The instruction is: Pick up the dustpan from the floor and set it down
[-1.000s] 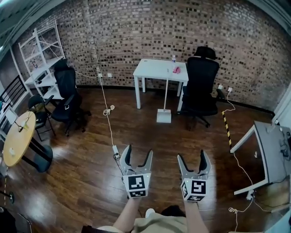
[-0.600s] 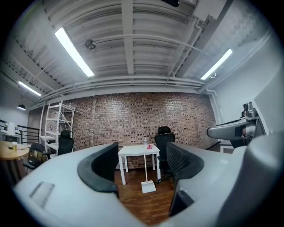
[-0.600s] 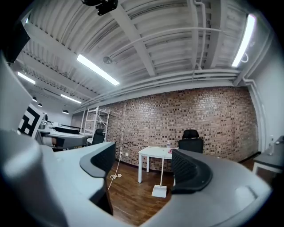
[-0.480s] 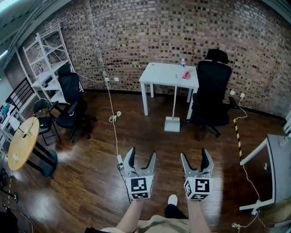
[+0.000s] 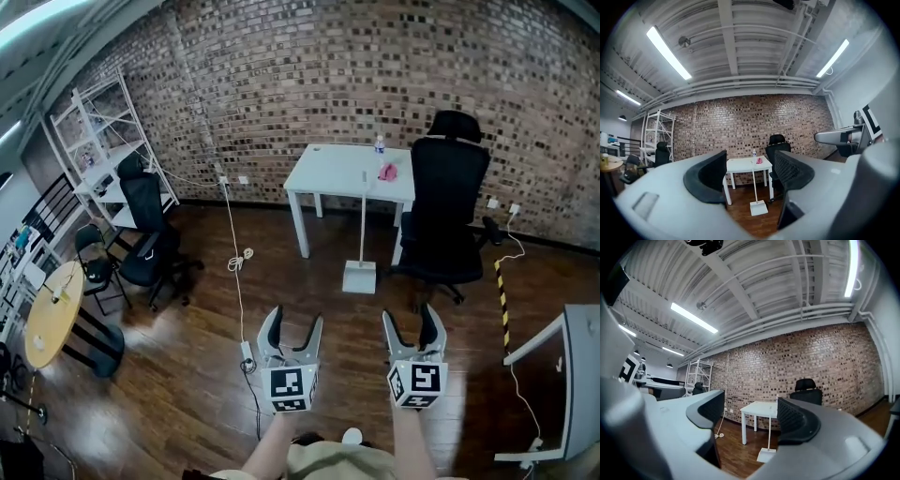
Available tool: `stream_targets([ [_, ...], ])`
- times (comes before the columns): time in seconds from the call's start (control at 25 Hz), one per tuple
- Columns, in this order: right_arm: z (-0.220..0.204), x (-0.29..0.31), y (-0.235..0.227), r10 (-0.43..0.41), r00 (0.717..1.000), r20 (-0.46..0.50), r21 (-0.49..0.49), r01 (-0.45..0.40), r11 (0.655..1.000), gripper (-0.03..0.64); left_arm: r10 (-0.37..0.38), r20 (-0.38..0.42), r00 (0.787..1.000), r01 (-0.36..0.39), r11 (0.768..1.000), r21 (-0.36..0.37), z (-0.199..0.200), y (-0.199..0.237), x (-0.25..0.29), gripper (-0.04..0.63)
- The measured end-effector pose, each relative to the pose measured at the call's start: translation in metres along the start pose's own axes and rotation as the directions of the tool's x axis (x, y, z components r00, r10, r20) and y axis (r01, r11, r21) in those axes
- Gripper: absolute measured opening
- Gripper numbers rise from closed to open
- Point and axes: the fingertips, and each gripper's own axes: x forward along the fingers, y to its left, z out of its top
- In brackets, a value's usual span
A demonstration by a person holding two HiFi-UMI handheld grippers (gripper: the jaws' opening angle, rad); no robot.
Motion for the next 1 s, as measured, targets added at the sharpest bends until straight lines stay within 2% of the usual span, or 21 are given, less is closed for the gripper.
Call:
stream_targets([
  [0.24, -0.036, 0.040, -0.045, -0.036, 0.998, -0.053, 0.045, 0.039, 0.998, 0.337, -0.006, -0.031, 0.999, 0.006, 1.000, 0.009, -0.016, -0.003, 0.047, 0.298],
  [0.44, -0.065, 0.078, -0.040, -0.027, 0.996, -0.086, 0.050, 0.032, 0.998, 0.321, -0.004, -0.049, 0.999, 0.003, 1.000, -0.020, -0.042, 0.021, 0.089, 0.296],
  [0.64, -0.081, 0.150, -0.058, -0.055, 0.994, -0.098, 0.034, 0.058, 0.998, 0.314, -0.079, -0.037, 0.996, 0.078, 0.996, -0.045, -0.056, 0.026, 0.177, 0.296],
  [0.84, -0.070, 0.243, -0.064, -0.073, 0.994, -0.084, 0.003, 0.073, 0.997, 0.310, -0.116, 0.012, 0.993, 0.117, 0.990, -0.075, -0.045, 0.066, 0.269, 0.296],
  [1.0, -0.065, 0.322, -0.055, -0.069, 0.996, -0.062, -0.016, 0.068, 0.998, 0.288, -0.109, 0.069, 0.992, 0.115, 0.989, -0.090, -0.035, 0.120, 0.335, 0.293],
])
